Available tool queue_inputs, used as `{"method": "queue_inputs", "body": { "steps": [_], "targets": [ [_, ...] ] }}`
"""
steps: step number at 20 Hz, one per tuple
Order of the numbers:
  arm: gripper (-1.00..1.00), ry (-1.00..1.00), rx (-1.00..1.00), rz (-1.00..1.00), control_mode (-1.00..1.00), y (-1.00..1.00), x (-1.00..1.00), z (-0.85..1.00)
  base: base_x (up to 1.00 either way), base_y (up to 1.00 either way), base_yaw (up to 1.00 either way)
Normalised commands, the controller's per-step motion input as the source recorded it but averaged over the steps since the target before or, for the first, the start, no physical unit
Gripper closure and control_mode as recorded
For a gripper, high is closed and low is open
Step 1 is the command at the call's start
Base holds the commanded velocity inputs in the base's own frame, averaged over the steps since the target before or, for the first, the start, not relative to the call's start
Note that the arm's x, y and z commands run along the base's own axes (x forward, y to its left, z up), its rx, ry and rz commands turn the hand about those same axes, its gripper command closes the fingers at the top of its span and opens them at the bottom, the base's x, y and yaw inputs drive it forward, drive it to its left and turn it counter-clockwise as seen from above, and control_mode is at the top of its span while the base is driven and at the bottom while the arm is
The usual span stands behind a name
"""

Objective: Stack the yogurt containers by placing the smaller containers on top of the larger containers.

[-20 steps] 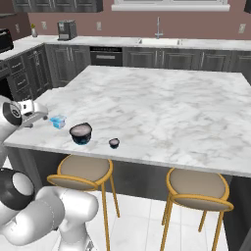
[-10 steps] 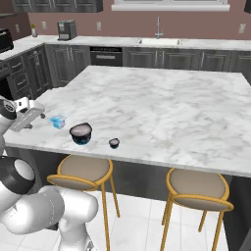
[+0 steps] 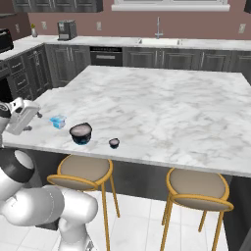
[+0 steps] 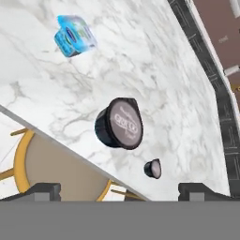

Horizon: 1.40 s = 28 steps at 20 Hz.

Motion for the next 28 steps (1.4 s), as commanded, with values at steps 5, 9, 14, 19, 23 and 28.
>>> {"method": "queue_inputs", "body": {
  "steps": [5, 9, 14, 19, 23, 28],
  "targets": [
    [-1.00, 0.00, -0.09, 0.05, -1.00, 0.04, 0.12, -0.12, 0.00, 0.00, 0.00],
    [-1.00, -0.02, -0.01, 0.04, -1.00, 0.02, 0.18, -0.13, 0.00, 0.00, 0.00],
    [-1.00, -0.07, 0.00, 0.00, -1.00, 0.00, 0.01, -0.13, 0.00, 0.00, 0.00],
    [-1.00, 0.00, 0.00, 0.00, -1.00, 0.04, 0.16, -0.12, 0.00, 0.00, 0.00],
    [-1.00, 0.00, 0.00, 0.00, -1.00, 0.00, 0.36, -0.06, 0.00, 0.00, 0.00],
    [-1.00, 0.00, 0.00, 0.00, -1.00, 0.01, 0.41, -0.02, 0.00, 0.00, 0.00]
  ]
}}
